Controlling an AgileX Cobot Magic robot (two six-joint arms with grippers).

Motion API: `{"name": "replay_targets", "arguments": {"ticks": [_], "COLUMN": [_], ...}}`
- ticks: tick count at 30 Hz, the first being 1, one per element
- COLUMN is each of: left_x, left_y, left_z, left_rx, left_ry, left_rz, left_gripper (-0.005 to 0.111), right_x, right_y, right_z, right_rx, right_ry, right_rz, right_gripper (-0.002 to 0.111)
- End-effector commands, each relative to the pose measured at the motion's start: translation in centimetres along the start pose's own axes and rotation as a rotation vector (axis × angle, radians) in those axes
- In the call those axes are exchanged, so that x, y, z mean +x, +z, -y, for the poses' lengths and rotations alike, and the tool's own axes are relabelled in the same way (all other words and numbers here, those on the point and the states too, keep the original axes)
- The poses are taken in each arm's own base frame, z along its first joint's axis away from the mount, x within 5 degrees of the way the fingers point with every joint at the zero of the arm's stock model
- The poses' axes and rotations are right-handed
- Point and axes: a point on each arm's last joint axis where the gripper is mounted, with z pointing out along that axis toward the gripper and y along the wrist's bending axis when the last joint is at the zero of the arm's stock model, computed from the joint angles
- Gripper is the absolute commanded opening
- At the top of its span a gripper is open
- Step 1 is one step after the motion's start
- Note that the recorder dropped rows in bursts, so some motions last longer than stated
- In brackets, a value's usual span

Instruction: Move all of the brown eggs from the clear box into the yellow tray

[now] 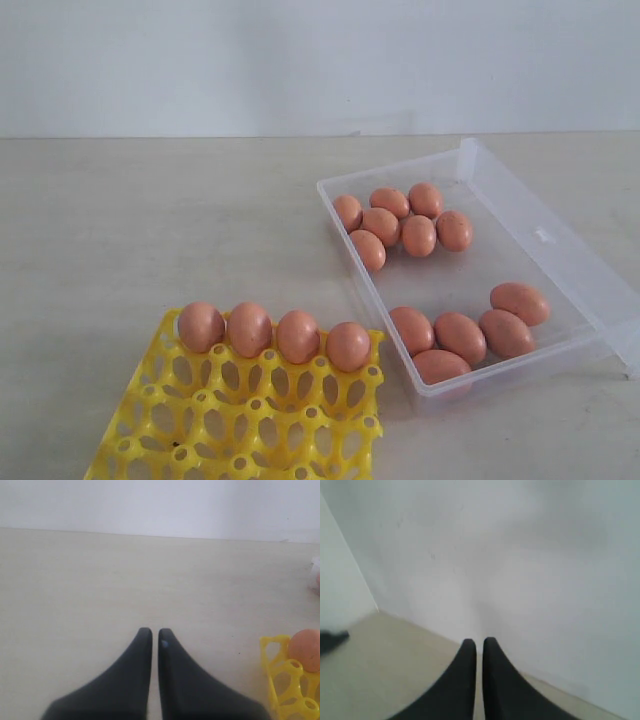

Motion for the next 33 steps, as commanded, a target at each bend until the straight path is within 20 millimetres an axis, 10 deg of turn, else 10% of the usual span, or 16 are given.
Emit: {"name": "replay_targets", "arguments": {"ticks": [1,8,14,21,27,33], "left_x": [0.1,0.1,0.1,0.1,0.1,0.0], "left_y": [0.0,0.0,0.0,0.0,0.0,0.0], "left_z": [0.0,0.0,0.0,0.0,0.0,0.0], "left_rx": [0.001,0.001,0.001,0.001,0.001,0.001], "left_ry": [0.004,0.004,0.004,0.004,0.004,0.004], "left_rz": [0.005,0.005,0.005,0.005,0.005,0.007], "left_gripper": [0.004,0.004,0.004,0.004,0.004,0.004], "right_x": [1.7,6.0,3.8,3.8,11.0,16.5], "right_y": [2.1,5.7,6.1,5.8,7.7,10.9], "right_z": [-2.1,-3.0,-3.6,-6.4,-6.3,-4.7], "right_rx": [0.028,0.457,0.759,0.535,0.274,0.167], "right_ry": [-0.304,-0.649,-0.566,-0.333,-0.106,-0.008], "right_rz": [-0.393,-0.989,-0.752,-0.709,-1.201,-1.343], "right_gripper": [0.000,0.000,0.000,0.000,0.000,0.000]}}
